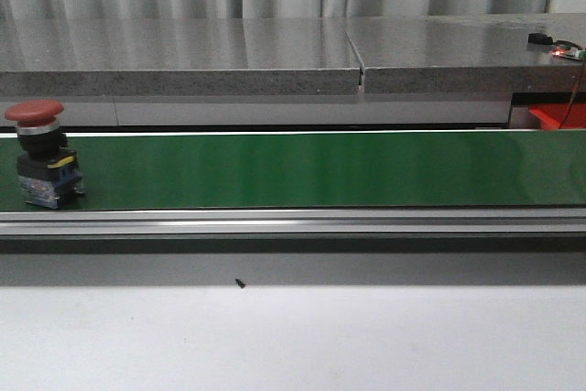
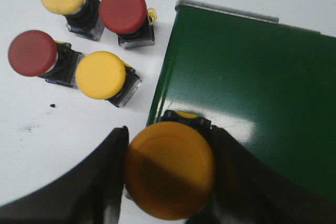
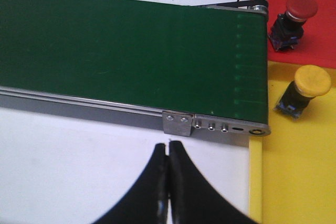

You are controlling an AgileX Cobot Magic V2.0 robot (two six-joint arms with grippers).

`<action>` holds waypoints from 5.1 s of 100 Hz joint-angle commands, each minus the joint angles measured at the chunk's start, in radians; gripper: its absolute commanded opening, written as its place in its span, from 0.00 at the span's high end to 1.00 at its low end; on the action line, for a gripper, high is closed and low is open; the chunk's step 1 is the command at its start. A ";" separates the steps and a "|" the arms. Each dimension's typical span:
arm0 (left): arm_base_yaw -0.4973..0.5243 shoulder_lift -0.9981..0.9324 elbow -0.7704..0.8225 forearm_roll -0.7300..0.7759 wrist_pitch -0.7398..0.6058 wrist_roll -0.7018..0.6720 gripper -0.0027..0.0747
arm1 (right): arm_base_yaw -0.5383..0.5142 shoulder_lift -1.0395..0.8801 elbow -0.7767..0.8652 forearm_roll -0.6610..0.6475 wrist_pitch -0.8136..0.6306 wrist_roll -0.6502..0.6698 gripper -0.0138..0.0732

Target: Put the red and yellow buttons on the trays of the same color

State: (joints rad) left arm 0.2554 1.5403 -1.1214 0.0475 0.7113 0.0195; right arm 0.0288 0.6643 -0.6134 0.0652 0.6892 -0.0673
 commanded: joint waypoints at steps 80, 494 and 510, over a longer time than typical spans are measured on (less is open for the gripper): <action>-0.155 -0.176 -0.022 -0.060 -0.067 -0.010 0.18 | 0.002 -0.002 -0.023 0.004 -0.055 -0.003 0.92; -0.443 -1.088 0.464 -0.192 -0.032 -0.037 0.99 | 0.257 0.984 -0.741 0.446 0.291 -0.685 0.21; -0.443 -1.088 0.464 -0.192 -0.032 -0.037 0.99 | 0.260 1.006 -0.741 0.451 0.246 -0.696 0.21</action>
State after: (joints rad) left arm -0.1801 0.4473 -0.6291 -0.1276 0.7456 -0.0090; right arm 0.2871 1.7041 -1.3219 0.4729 0.9769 -0.7430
